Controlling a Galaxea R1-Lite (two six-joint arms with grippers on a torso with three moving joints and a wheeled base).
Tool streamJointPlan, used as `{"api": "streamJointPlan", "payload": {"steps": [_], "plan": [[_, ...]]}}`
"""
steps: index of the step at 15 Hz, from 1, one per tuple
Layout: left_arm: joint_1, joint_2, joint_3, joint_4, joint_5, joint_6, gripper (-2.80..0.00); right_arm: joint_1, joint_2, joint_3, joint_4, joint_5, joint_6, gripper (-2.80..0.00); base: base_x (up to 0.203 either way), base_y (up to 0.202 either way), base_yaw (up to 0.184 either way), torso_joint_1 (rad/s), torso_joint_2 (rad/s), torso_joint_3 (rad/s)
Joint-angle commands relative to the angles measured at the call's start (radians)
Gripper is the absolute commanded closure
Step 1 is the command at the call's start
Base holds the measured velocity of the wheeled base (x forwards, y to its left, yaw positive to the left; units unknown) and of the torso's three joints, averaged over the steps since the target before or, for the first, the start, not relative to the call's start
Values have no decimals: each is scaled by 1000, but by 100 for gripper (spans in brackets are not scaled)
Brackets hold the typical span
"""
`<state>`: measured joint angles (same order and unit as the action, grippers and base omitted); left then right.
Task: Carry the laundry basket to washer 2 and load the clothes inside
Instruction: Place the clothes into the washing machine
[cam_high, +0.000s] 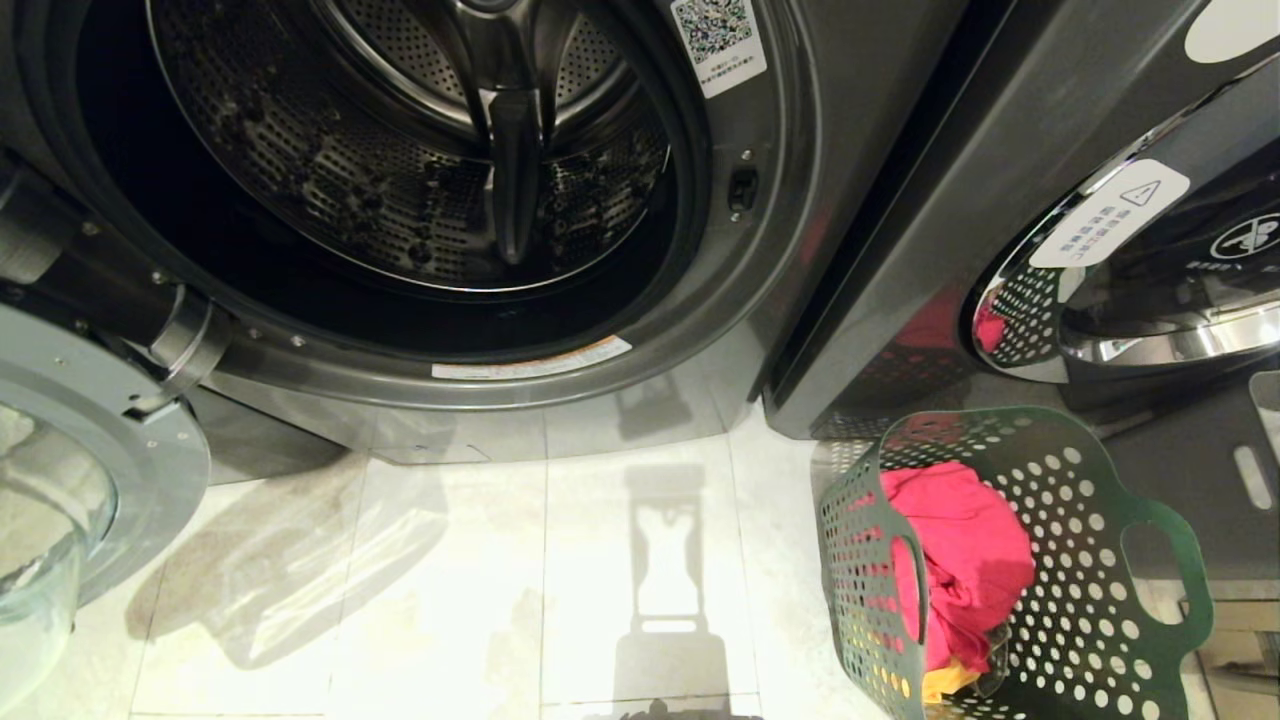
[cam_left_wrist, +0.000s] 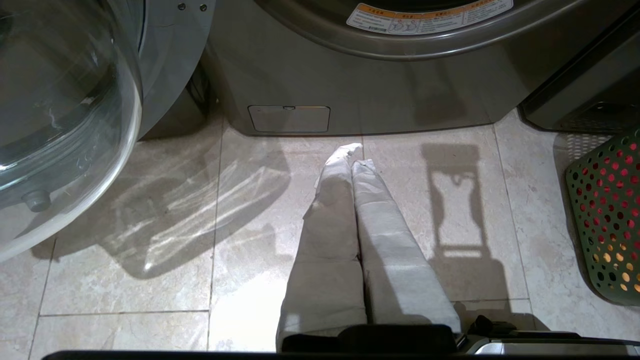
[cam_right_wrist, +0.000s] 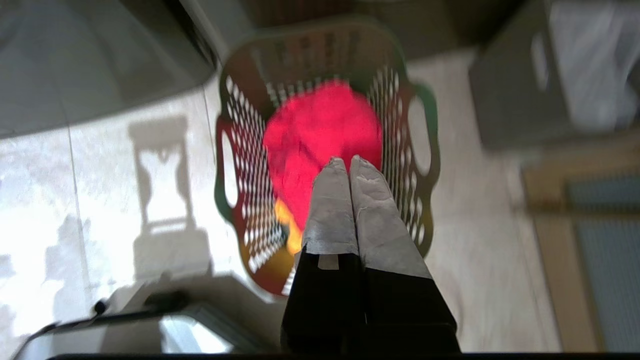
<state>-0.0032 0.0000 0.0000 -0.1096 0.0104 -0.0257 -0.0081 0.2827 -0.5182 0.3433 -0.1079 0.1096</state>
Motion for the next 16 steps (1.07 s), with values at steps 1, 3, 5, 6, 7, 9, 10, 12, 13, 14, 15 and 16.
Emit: {"api": "streamJointPlan", "payload": {"steps": [1,3,5,6,7,9,10,12,13,14,15,16], "plan": [[0,2,40,-1,0,0,0,-2,340,-134,116,-12,89,0,0,0,0,0,0,0],[0,1,40,-1,0,0,0,-4,560,-170,196,-24,199,0,0,0,0,0,0,0],[0,2,40,-1,0,0,0,-5,724,-131,226,-26,293,0,0,0,0,0,0,0],[0,2,40,-1,0,0,0,-5,786,-82,219,-20,327,0,0,0,0,0,0,0],[0,2,40,-1,0,0,0,-6,851,-28,189,-11,349,0,0,0,0,0,0,0],[0,2,40,-1,0,0,0,-7,992,37,86,-1,362,0,0,0,0,0,0,0],[0,1,40,-1,0,0,0,-7,1080,46,49,1,364,0,0,0,0,0,0,0],[0,2,40,-1,0,0,0,-17,1269,44,-14,2,366,-280,0,0,0,0,0,0],[0,0,40,-1,0,0,0,-31,1357,37,-65,4,364,-280,0,0,0,0,0,0],[0,2,40,-1,0,0,0,-50,1446,21,-131,7,349,-280,0,0,0,0,0,0],[0,1,40,-1,0,0,0,-69,1523,0,-188,14,313,-280,0,0,0,0,0,0],[0,1,40,-1,0,0,0,-87,1592,-25,-241,30,265,-280,0,0,0,0,0,0]]}}
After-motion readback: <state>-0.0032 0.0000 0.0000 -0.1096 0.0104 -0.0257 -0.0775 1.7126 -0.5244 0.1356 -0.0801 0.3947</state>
